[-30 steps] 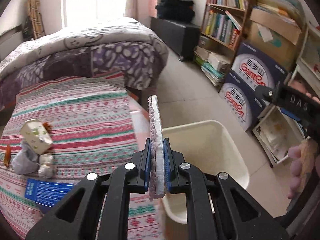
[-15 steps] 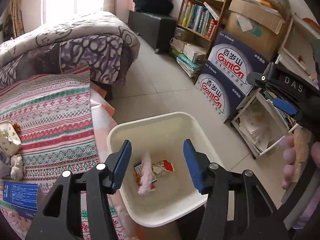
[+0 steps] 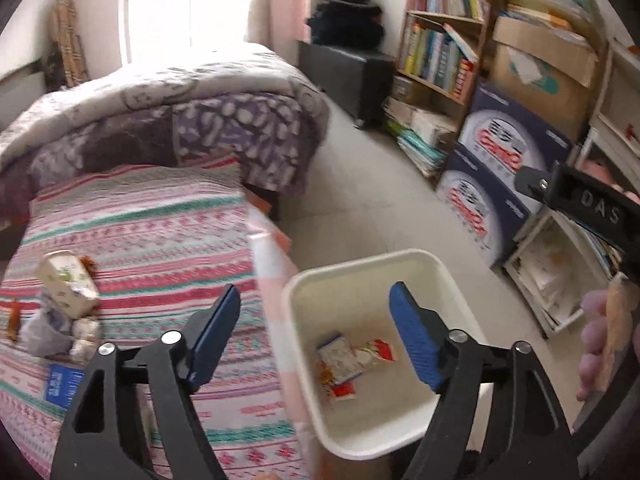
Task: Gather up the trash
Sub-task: 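Carry the strip and box over the white bin and open both tools, then grasp the white leaf-print paper cup with the left tool, then grasp the blue toothpaste box with the right tool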
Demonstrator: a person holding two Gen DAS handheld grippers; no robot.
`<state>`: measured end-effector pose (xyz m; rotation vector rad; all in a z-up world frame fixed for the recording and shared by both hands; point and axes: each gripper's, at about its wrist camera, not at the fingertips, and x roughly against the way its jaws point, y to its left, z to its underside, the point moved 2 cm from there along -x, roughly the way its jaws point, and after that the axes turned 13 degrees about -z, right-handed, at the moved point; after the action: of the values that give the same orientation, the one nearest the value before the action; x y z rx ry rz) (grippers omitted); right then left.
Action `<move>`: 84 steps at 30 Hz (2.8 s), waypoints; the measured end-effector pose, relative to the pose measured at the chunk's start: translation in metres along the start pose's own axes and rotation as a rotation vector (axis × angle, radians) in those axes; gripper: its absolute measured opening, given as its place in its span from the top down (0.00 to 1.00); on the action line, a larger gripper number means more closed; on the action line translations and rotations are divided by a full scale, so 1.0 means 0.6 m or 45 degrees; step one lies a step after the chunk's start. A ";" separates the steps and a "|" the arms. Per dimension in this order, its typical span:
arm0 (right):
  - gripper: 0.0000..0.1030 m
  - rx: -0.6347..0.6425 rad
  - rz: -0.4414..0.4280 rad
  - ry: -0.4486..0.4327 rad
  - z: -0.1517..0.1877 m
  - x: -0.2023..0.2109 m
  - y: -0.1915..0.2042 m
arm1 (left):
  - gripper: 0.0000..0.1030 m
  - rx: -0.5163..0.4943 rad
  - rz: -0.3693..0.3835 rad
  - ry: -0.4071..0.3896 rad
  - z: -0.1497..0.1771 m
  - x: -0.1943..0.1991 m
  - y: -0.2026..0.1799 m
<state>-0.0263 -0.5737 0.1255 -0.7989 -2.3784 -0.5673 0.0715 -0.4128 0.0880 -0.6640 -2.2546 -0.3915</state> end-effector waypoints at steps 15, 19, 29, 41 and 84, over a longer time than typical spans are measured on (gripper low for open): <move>0.07 0.129 -0.145 0.085 0.027 -0.028 0.150 | 0.12 0.091 -0.451 0.055 0.005 -0.026 0.175; 0.07 0.165 -0.177 0.126 0.041 -0.039 0.183 | 0.12 0.150 -0.520 0.130 0.018 -0.043 0.237; 0.07 0.238 -0.230 0.242 0.075 -0.075 0.245 | 0.12 0.338 -0.550 0.288 0.011 -0.132 0.353; 0.07 0.378 -0.340 0.440 0.123 -0.140 0.331 | 0.34 0.249 -0.556 0.355 0.001 -0.245 0.400; 0.56 1.138 -1.074 0.902 0.359 -0.120 0.577 | 0.67 0.530 -0.214 0.109 0.039 0.047 0.562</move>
<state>0.1655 -0.2327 -0.0095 0.7161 -1.8625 -0.0052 0.2330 -0.1159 0.1187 -0.2385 -2.2201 -0.0225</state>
